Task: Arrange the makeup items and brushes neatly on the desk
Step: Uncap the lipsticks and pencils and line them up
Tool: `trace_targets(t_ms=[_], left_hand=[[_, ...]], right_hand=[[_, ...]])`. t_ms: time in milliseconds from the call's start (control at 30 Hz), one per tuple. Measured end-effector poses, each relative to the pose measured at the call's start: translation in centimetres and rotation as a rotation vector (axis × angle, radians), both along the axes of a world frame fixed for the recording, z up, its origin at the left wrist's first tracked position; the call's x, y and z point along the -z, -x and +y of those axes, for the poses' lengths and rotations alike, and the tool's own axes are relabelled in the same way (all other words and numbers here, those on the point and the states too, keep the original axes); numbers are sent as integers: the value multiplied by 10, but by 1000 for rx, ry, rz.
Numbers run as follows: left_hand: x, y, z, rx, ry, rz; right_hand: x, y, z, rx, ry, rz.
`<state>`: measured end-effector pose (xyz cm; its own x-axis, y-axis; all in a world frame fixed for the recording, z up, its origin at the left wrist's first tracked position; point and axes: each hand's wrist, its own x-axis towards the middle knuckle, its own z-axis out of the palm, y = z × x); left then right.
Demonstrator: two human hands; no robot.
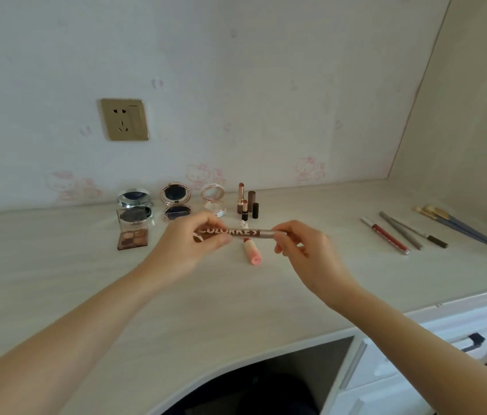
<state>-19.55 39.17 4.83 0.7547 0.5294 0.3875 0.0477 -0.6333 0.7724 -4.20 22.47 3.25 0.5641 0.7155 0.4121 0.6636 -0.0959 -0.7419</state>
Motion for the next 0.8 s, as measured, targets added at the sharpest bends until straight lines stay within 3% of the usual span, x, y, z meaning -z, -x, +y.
trace_targets(t_ms=[133,300,467,800], left_hand=[[13,26,1,-115,-404,149],[30,43,-4,-197,-667,66],[41,47,-4,-250,-659,-4],[49,46,2,-224,-635,12]], right_hand=[[8,25,21,-89,31,54],[10,45,43,-117,7,257],[9,52,59,-181,-82,545],[26,49,66,-261,-192,502]])
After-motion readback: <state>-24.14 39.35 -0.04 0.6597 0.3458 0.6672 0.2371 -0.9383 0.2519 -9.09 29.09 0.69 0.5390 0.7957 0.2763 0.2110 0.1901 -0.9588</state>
